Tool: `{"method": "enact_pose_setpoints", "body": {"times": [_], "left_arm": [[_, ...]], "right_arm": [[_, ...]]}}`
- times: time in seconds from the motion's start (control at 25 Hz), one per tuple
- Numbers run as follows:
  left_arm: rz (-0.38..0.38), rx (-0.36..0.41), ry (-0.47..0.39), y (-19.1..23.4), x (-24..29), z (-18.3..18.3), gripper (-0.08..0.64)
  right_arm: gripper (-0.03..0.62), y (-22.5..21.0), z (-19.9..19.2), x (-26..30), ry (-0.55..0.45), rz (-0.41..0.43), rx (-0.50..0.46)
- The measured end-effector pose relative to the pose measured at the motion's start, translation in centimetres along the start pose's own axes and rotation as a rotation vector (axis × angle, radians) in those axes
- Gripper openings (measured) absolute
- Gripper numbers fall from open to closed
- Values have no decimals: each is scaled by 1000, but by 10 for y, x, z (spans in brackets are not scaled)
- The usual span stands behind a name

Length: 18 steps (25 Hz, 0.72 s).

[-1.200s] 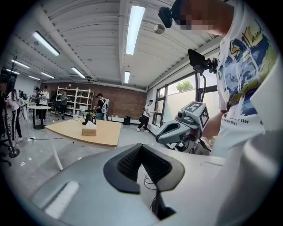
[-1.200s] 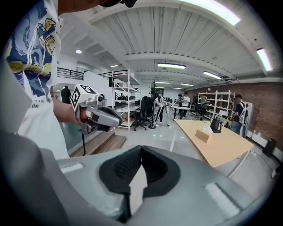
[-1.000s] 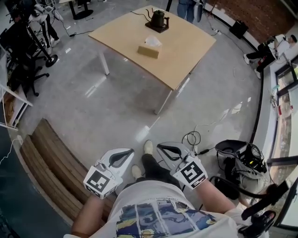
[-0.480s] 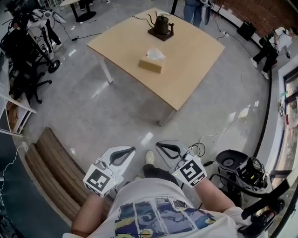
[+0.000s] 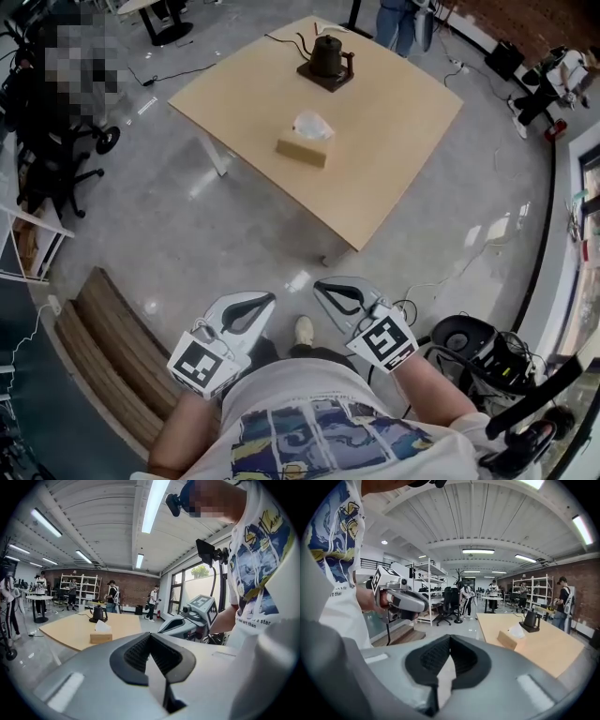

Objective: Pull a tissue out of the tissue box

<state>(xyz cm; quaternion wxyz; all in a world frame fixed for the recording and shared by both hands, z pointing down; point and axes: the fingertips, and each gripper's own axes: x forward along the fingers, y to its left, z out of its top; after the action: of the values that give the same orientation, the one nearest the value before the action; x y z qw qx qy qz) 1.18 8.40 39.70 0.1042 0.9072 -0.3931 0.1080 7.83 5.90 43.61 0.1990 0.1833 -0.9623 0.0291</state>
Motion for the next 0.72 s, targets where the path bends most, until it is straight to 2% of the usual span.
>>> {"method": "enact_pose_setpoints", "body": {"times": [0.32,0.72], "left_arm": [[-80,-4,-29,56,20,7,3],[-217,69,-25,157,24,25,3]], "right_arm": [[3,-30,10,43,31,-60,32],[3,-67,51,119,31,-186,68]]}}
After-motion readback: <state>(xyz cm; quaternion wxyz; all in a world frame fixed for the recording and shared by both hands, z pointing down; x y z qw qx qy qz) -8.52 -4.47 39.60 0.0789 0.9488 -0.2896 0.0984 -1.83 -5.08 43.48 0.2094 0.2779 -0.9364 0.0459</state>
